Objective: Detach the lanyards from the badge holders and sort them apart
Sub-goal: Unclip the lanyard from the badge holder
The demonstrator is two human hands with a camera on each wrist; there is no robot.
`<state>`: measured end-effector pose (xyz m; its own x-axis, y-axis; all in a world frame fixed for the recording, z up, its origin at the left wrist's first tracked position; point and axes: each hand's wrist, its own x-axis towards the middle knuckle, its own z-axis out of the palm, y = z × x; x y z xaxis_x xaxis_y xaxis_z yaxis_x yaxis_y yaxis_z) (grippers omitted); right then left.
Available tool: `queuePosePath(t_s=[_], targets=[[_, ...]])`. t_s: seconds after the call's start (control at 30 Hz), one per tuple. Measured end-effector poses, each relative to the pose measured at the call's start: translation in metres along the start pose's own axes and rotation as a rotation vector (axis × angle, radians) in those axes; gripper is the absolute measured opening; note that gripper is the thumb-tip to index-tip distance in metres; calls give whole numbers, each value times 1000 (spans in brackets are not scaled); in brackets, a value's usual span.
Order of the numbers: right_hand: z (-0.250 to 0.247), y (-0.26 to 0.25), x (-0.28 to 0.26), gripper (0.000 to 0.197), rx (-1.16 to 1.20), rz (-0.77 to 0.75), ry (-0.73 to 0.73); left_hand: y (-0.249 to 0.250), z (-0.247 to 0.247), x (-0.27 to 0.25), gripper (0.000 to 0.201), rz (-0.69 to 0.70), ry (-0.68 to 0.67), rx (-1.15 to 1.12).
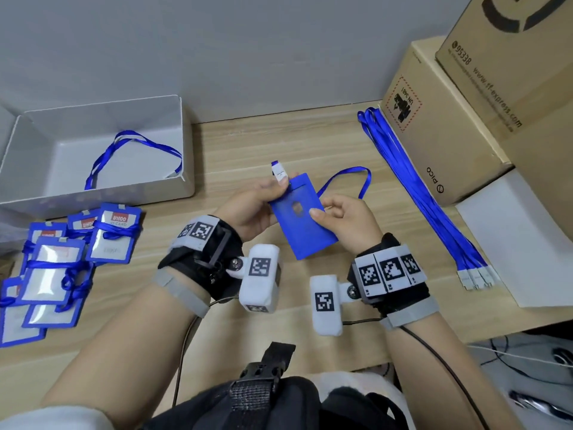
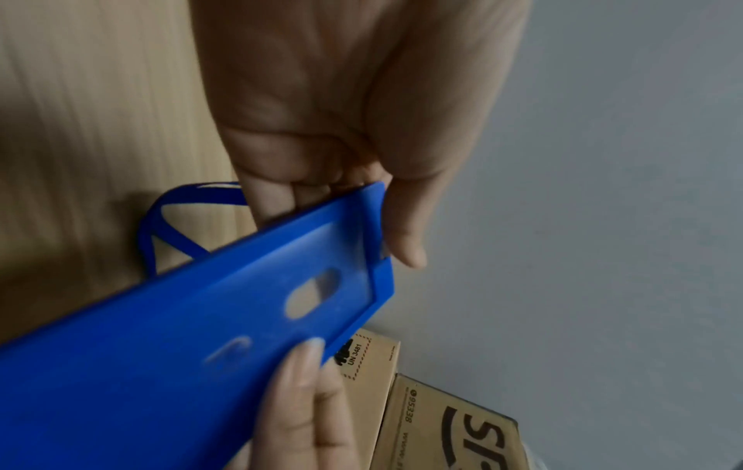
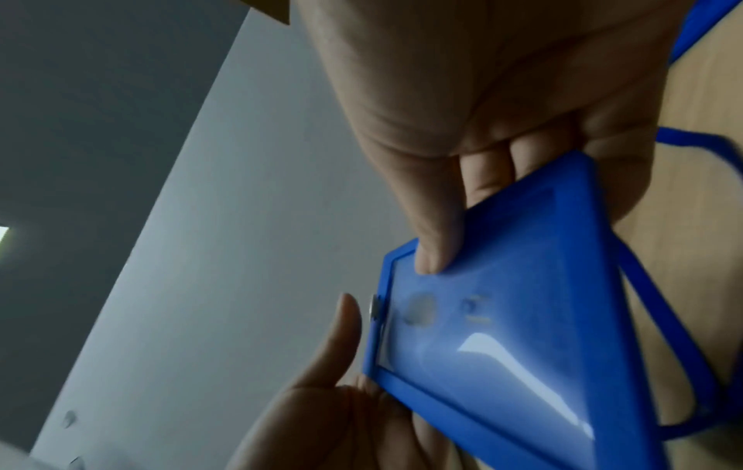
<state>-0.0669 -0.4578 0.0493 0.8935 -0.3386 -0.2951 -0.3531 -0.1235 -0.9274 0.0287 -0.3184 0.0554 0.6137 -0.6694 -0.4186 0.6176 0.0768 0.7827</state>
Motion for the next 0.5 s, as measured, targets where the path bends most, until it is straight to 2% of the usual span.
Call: queuePosePath(t_s=[0.17,0.27,0.5], targets=[[-22,33,-2,9,-47,115,42,14,13,43,24,-1,66,-85],[-42,62,-8,8,-30,206,149,24,17,76,29,44,81,-149],[-84,131,-36,7,-33,405,330,33,32,152,35,0,74,129]])
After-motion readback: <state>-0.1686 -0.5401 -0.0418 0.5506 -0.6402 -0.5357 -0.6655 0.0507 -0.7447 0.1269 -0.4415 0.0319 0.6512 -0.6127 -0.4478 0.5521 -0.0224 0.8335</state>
